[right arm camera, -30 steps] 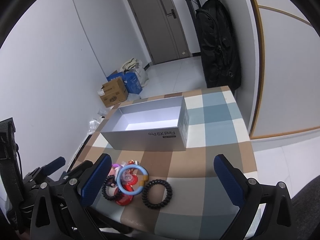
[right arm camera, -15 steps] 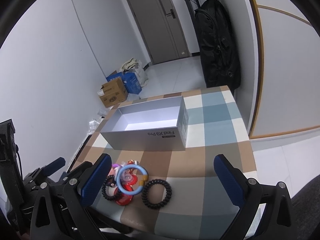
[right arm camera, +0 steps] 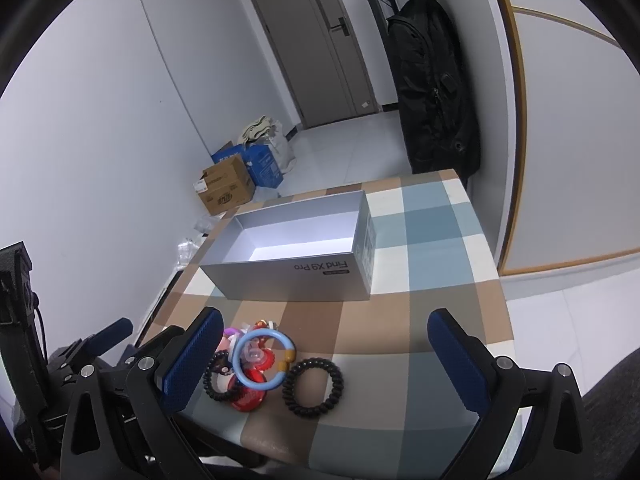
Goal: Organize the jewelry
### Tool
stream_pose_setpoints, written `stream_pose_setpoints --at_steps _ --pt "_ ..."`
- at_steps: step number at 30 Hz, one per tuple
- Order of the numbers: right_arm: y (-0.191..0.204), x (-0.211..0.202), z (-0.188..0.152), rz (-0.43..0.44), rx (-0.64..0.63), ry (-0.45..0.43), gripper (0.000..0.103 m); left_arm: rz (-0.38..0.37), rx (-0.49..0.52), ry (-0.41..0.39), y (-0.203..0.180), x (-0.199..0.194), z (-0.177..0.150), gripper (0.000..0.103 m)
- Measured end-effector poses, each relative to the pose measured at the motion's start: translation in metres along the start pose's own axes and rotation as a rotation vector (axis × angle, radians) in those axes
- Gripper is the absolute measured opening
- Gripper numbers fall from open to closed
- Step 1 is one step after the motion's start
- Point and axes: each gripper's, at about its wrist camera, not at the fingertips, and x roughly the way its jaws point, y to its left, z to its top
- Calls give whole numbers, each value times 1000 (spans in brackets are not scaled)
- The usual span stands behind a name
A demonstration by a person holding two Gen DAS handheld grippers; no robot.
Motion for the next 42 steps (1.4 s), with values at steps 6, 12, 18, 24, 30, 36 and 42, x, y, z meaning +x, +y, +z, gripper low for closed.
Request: stream_pose_setpoints --at_steps 6,12,18,24,30,36,42 --pt "0 0 0 0 3 0 103 -9 -4 6 0 1 -1 102" --pt "1 1 1 1 8 4 103 -22 -11 21 2 3 -1 102" --pt "3 2 1 6 6 2 103 -40 -17 55 4 7 -2 102" --pt "10 8 1 13 -32 10 103 -68 -20 87 8 9 -5 101" --pt "7 20 2 -13 -12 46 103 -108 -34 157 14 18 -9 95" --pt "-6 27 5 -17 34 67 103 -143 -30 255 18 26 -18 72" --pt "-15 34 6 8 78 88 103 -186 -106 335 29 39 -23 46"
